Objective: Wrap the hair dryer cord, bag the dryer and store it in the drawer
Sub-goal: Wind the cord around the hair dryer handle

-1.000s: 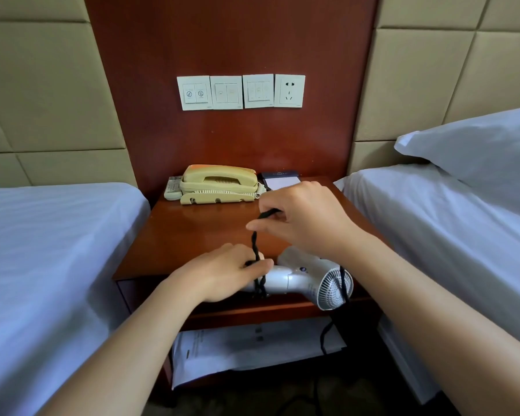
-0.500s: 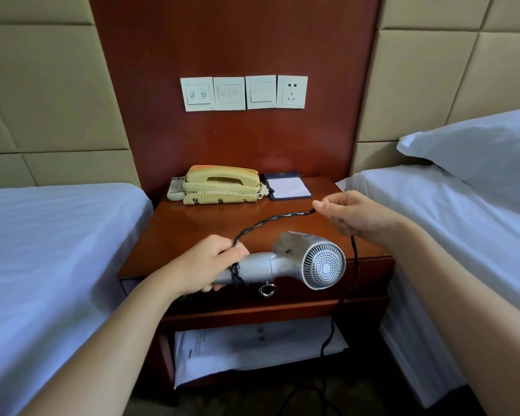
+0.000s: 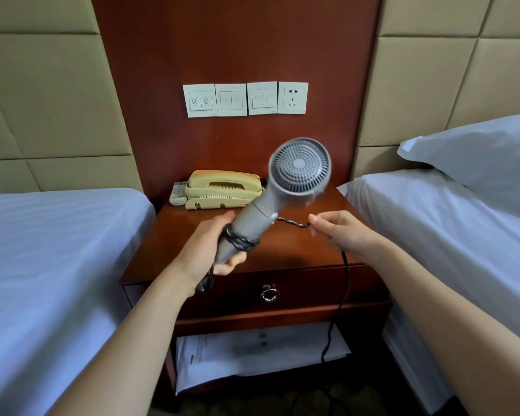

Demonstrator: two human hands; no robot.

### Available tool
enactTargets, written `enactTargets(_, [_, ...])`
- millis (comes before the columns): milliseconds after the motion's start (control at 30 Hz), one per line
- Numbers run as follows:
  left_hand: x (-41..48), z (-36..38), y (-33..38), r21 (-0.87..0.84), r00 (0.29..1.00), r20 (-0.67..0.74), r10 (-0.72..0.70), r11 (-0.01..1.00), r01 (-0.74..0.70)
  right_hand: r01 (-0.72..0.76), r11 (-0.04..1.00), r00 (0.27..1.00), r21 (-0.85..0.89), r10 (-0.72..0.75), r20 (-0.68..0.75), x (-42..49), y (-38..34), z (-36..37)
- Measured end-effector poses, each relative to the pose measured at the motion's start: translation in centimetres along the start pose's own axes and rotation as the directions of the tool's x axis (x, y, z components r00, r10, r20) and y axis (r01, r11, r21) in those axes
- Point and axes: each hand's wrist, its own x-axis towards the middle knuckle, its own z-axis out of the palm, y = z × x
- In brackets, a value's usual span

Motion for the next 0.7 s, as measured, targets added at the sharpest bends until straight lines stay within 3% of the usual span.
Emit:
enactTargets(200, [1.1,-2.2,-0.7,-0.098,0.953,-0.292,-0.087,0.993,0.061,-0.018,0.978,0.948,-0.208,0.083,0.307,-1.4,-2.3,1.1])
enactTargets(367, [1.6,-2.7,-1.1,-0.087,0.846,-0.514,-0.142,0.99,0.113,0.19,0.879,0.898,-0.438,0.025,0.44,-3.1,-6.1,3.4])
enactTargets(433, [1.5,-2.7,-1.3,-0.002,0.825,-0.554,-0.109,0.992,0.13,0.284,0.819,0.88,-0.5,-0.015,0.475,-3.6,-7.5,4.3])
enactTargets(533, [1.2,-2.7,-1.7,0.25,0.837,-0.544,0.049,0.963,0.106,0.354,0.77,0.874,-0.531,-0.07,0.481,-4.3,-9.4,5.0])
enactTargets(700, [0.7,-2.3,-1.5,0.687,0.905,-0.353,0.238,0.722,0.078,0.449,0.679,0.891,-0.581,-0.296,0.343,-4.7,-11.1,4.9])
